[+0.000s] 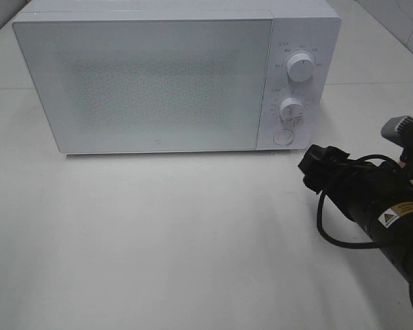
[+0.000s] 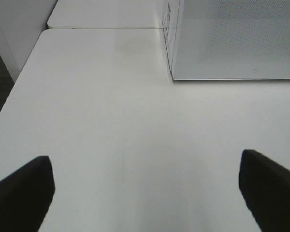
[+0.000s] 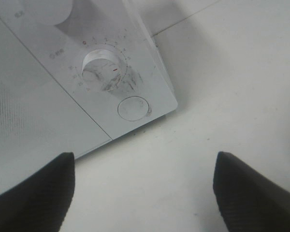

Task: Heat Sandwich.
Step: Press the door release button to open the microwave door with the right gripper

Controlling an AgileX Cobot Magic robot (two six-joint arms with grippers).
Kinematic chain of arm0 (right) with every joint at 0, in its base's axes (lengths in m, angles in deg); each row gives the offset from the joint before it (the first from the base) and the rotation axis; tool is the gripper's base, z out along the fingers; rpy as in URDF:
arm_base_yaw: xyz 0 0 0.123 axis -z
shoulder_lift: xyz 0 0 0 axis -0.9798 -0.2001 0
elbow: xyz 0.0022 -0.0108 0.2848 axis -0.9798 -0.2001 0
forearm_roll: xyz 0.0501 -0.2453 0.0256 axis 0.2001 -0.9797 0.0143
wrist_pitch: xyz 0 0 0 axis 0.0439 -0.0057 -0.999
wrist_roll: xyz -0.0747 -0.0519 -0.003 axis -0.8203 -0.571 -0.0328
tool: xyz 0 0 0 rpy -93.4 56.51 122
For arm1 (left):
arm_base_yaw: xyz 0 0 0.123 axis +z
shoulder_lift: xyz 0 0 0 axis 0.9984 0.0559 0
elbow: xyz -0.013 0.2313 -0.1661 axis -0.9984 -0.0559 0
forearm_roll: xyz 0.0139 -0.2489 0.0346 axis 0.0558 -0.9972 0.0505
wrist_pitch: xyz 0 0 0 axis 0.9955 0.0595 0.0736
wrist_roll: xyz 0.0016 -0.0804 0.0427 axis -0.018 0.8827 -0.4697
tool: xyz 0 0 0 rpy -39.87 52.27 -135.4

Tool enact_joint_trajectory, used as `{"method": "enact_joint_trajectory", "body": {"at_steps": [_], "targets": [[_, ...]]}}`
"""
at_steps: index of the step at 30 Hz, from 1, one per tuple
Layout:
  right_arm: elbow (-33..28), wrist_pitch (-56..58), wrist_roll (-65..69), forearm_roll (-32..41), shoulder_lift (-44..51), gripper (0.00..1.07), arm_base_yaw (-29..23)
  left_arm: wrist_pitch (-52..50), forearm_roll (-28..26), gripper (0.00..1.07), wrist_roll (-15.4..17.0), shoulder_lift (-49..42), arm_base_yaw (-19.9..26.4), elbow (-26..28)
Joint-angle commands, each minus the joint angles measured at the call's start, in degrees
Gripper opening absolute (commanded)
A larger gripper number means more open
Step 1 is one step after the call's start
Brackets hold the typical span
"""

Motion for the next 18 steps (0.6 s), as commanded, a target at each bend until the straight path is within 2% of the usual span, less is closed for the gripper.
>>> {"method": "enact_joint_trajectory", "body": {"at_steps": [1,4,10,15,18], "targets": [[0.06,-6.47,10.77,0.00,0.00,0.76,-0.29,-0.34,-0.11,0.98,0.06,-1.49,-0.06,-0.17],[0.06,-6.47,26.13,0.00,0.00,0.76,-0.29,-0.34,-0.11,0.98,0.06,-1.49,-0.06,-0.17],[0.06,-6.47,41.60,0.00,0.00,0.76,-0.29,-0.34,-0.11,0.98,0.06,-1.49,-0.06,-0.17],[0.06,-6.30,51.85,0.00,0.00,0.67,-0.29,-0.34,-0.11,0.98,0.06,-1.49,-0.06,-0.17],[0.06,-6.02,57.47,0.00,0.00,0.51,-0.29,-0.34,-0.11,0.98,0.06,-1.49,-0.06,-0.17]]}}
